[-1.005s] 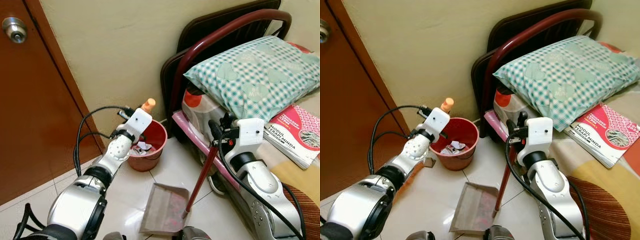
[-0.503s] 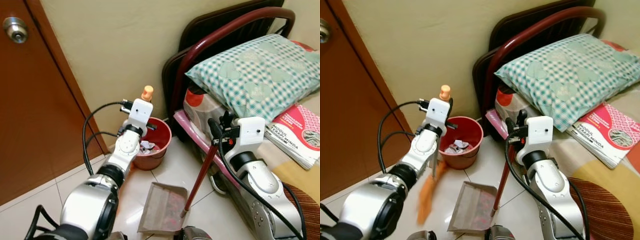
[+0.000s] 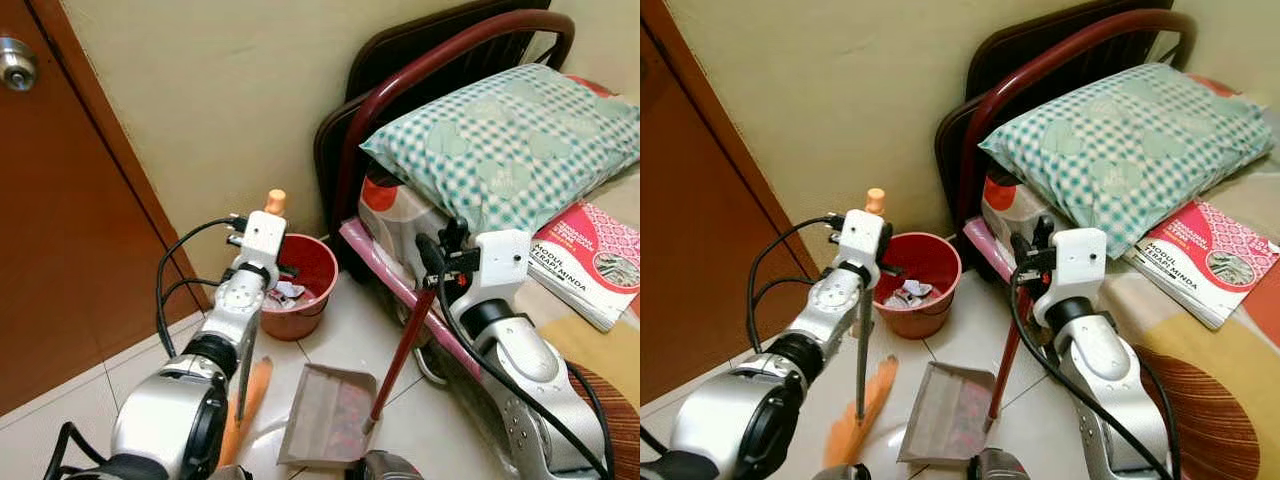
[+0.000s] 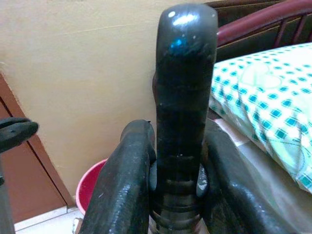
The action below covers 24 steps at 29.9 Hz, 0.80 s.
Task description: Sweep floor
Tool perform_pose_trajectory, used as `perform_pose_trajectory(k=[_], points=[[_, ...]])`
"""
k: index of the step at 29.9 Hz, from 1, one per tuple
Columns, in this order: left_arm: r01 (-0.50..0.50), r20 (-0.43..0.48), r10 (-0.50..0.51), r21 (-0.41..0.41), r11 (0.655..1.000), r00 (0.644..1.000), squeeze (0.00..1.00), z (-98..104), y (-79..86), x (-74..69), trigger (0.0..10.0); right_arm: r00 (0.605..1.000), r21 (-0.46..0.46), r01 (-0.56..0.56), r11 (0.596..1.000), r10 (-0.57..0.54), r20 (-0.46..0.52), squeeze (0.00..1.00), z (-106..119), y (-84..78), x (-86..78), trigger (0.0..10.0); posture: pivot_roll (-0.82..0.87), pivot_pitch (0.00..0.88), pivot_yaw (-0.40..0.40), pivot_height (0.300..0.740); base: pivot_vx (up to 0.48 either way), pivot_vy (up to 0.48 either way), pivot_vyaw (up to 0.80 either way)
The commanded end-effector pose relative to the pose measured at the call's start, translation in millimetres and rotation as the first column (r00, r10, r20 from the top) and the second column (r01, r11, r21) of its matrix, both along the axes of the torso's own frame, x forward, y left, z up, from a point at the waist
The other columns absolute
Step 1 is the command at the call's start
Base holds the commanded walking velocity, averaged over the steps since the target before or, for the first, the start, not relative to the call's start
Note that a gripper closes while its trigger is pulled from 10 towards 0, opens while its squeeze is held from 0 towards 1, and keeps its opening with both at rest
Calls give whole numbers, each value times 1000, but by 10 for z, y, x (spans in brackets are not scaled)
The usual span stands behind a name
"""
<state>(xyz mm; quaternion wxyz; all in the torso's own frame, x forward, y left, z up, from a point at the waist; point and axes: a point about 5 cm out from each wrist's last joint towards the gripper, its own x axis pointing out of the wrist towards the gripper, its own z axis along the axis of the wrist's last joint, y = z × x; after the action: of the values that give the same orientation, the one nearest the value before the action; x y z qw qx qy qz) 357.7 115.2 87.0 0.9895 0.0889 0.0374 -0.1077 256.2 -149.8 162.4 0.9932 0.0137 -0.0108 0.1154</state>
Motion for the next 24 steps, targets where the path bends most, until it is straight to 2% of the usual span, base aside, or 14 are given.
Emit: perform_pose_trajectory(k=[1,3,6,9,10,11,13,15,16,18,24], points=[[-2,-50,1,-24,1000,999,0,-116,64,-69,10000,1000,19,-6,1000,6,18,0,27,10,23,10000,-129,158,17,740,0,0,0],[-5,-4,4,-40,999,1000,0,-138,145,-182,10000,1000,23,-17,1000,16,16,0,-1,41,71,10000,-96,153,15,740,0,0,0],[-17,62,22,-84,996,998,0,-86,167,-308,10000,999,27,-34,999,33,25,0,-5,82,128,10000,-60,141,9,740,0,0,0],[-5,215,25,-93,996,976,0,98,143,-486,10000,999,26,-45,999,44,28,0,-8,113,183,10000,-39,132,2,740,0,0,0],[-24,299,44,-70,997,953,0,187,162,-571,10000,998,28,-50,998,49,29,0,-11,125,211,10000,-28,128,-2,740,0,0,0],[-33,331,50,-58,998,942,0,214,175,-602,10000,998,29,-52,998,52,29,0,-14,133,222,10000,-21,122,-6,740,0,0,0],[-71,364,76,-27,997,928,0,236,233,-650,10000,998,28,-60,998,59,30,0,-15,149,237,10000,-23,120,-10,740,0,0,0],[-85,361,93,-39,996,928,0,244,259,-677,10000,997,26,-64,998,63,32,0,-14,153,243,10000,-23,120,-10,740,0,0,0],[-131,360,133,-30,991,923,0,285,344,-764,10000,997,23,-67,998,66,36,0,-13,138,260,10000,-24,117,-11,740,0,0,0],[-155,359,148,-9,988,922,0,341,401,-853,10000,997,18,-64,998,63,36,0,-25,108,270,10000,-24,117,-11,740,0,0,0],[-188,384,168,15,982,908,0,465,461,-984,10000,998,13,-55,998,55,35,0,-55,79,287,10000,-15,114,-7,740,0,0,0]])
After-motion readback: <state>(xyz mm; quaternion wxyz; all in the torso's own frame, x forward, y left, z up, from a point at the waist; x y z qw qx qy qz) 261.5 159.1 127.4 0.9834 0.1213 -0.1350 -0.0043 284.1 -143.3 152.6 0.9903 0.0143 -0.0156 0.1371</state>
